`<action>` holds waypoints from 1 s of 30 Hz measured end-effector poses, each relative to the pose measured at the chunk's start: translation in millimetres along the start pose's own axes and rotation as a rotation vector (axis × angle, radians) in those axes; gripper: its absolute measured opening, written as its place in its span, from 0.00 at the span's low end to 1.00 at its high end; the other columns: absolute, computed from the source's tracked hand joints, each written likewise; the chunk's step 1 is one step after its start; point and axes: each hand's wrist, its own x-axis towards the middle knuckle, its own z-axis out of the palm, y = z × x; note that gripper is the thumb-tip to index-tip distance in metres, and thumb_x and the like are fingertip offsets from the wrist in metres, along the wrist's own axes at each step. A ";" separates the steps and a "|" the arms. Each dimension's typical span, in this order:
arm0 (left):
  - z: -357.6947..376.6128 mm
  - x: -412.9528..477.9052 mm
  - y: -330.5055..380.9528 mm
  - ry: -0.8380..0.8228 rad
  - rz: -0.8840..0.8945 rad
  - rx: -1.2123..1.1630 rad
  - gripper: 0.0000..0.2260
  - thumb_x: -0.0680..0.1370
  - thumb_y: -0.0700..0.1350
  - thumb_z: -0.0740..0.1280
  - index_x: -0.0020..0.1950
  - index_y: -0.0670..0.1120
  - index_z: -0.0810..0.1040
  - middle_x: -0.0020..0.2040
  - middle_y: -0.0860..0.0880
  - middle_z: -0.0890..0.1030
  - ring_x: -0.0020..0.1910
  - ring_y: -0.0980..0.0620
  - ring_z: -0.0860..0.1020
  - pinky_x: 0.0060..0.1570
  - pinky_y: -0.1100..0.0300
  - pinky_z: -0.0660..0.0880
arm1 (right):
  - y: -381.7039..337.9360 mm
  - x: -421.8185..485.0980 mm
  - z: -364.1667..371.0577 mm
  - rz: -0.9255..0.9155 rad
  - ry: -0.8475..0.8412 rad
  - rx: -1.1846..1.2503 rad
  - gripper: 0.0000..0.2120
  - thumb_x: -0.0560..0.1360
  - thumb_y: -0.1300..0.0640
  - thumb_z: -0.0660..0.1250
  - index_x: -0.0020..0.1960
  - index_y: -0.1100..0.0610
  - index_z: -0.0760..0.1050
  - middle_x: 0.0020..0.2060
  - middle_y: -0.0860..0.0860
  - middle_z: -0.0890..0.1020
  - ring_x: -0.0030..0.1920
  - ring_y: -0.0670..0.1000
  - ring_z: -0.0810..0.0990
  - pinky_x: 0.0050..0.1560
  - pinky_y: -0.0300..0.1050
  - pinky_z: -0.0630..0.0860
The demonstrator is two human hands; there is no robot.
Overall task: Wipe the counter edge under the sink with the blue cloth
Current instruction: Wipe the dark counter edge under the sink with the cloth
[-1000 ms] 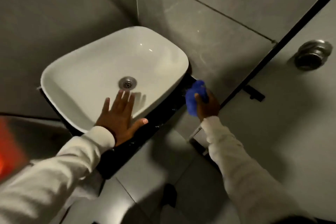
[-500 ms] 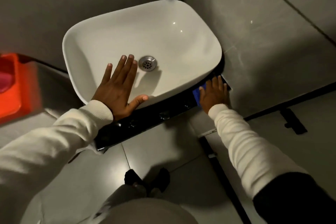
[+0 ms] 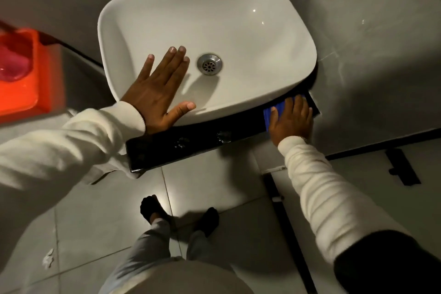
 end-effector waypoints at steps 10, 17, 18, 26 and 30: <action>-9.8 -9.6 -48.0 -0.101 0.150 0.121 0.40 0.74 0.68 0.40 0.76 0.41 0.46 0.78 0.40 0.48 0.78 0.44 0.45 0.75 0.42 0.47 | -30.2 -52.0 9.1 -0.206 -0.049 0.006 0.27 0.77 0.43 0.53 0.71 0.57 0.65 0.73 0.61 0.68 0.75 0.63 0.62 0.75 0.64 0.58; -9.6 -9.0 -56.6 -0.093 0.168 0.117 0.38 0.75 0.65 0.42 0.76 0.41 0.45 0.78 0.41 0.47 0.78 0.45 0.45 0.76 0.43 0.48 | -101.5 -87.1 16.0 0.087 0.042 0.185 0.26 0.76 0.47 0.57 0.70 0.59 0.67 0.73 0.62 0.67 0.75 0.65 0.61 0.75 0.65 0.56; -9.9 -8.9 -57.2 -0.087 0.168 0.116 0.38 0.75 0.65 0.42 0.76 0.41 0.44 0.78 0.41 0.47 0.78 0.45 0.45 0.76 0.43 0.48 | -108.2 -103.9 18.8 -0.009 0.004 0.173 0.26 0.76 0.46 0.56 0.70 0.58 0.66 0.74 0.61 0.66 0.75 0.65 0.60 0.75 0.64 0.55; -7.9 -10.1 -57.6 -0.067 0.139 0.135 0.37 0.75 0.64 0.43 0.76 0.41 0.44 0.78 0.40 0.46 0.78 0.44 0.44 0.76 0.43 0.46 | -54.6 -89.1 24.8 -0.362 -0.007 0.088 0.27 0.77 0.43 0.56 0.71 0.56 0.66 0.72 0.61 0.69 0.74 0.63 0.64 0.75 0.60 0.55; -6.3 -9.1 -58.6 -0.061 0.151 0.112 0.37 0.75 0.64 0.44 0.76 0.41 0.43 0.79 0.41 0.46 0.78 0.45 0.44 0.76 0.43 0.47 | -97.5 -98.9 28.0 0.038 0.116 0.229 0.23 0.78 0.48 0.60 0.69 0.58 0.68 0.72 0.61 0.69 0.74 0.63 0.63 0.74 0.64 0.59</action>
